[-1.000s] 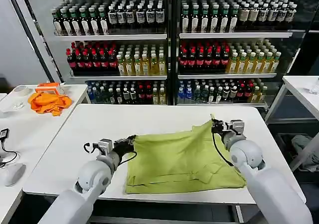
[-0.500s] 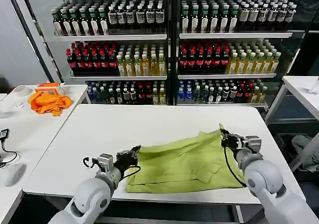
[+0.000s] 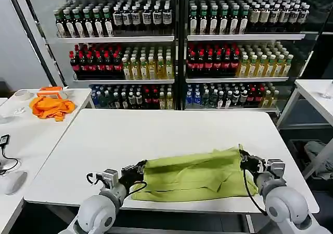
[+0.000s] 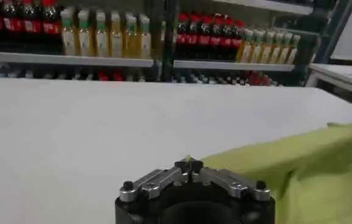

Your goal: Fold and organize the clothes.

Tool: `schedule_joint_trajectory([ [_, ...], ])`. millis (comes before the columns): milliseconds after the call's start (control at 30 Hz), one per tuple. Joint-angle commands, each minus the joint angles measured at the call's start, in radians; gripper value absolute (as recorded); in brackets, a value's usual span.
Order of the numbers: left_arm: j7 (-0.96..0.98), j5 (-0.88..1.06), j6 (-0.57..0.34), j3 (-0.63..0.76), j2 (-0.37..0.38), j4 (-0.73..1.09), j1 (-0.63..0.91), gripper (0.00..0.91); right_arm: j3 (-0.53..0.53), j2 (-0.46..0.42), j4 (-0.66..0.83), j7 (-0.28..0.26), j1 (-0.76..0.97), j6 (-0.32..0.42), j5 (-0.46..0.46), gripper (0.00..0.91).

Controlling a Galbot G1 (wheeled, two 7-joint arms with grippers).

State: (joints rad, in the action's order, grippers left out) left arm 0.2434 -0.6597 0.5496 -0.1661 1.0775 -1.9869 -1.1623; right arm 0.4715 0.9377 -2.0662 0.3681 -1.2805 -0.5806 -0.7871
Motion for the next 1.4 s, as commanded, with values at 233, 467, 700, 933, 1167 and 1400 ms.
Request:
schedule_joint_trajectory([
  [233, -0.019, 0.05, -0.019, 0.005, 0.024, 0.049, 0.007, 0.151, -0.005, 0.016, -0.002, 0.005, -0.031, -0.002, 0.009, 0.786],
  [467, -0.014, 0.085, -0.034, -0.007, 0.036, 0.019, -0.012, 0.907, 0.004, 0.02, -0.035, -0.017, -0.051, 0.001, 0.082, 0.907],
  [700, 0.04, 0.072, -0.044, -0.065, 0.075, -0.046, -0.086, 0.907, 0.061, 0.024, -0.086, -0.019, -0.111, 0.002, 0.121, 0.907],
  [933, 0.09, 0.064, -0.06, -0.091, 0.16, -0.055, -0.17, 0.907, 0.112, 0.043, -0.122, -0.026, -0.187, 0.003, 0.147, 0.907],
  [1167, 0.104, 0.147, -0.108, -0.068, 0.223, 0.008, -0.161, 0.907, 0.108, 0.055, -0.131, -0.024, -0.199, 0.003, 0.161, 0.907],
  [1400, 0.102, 0.229, -0.146, -0.047, 0.259, 0.06, -0.163, 0.907, 0.117, 0.057, -0.136, -0.023, -0.212, 0.005, 0.164, 0.907],
])
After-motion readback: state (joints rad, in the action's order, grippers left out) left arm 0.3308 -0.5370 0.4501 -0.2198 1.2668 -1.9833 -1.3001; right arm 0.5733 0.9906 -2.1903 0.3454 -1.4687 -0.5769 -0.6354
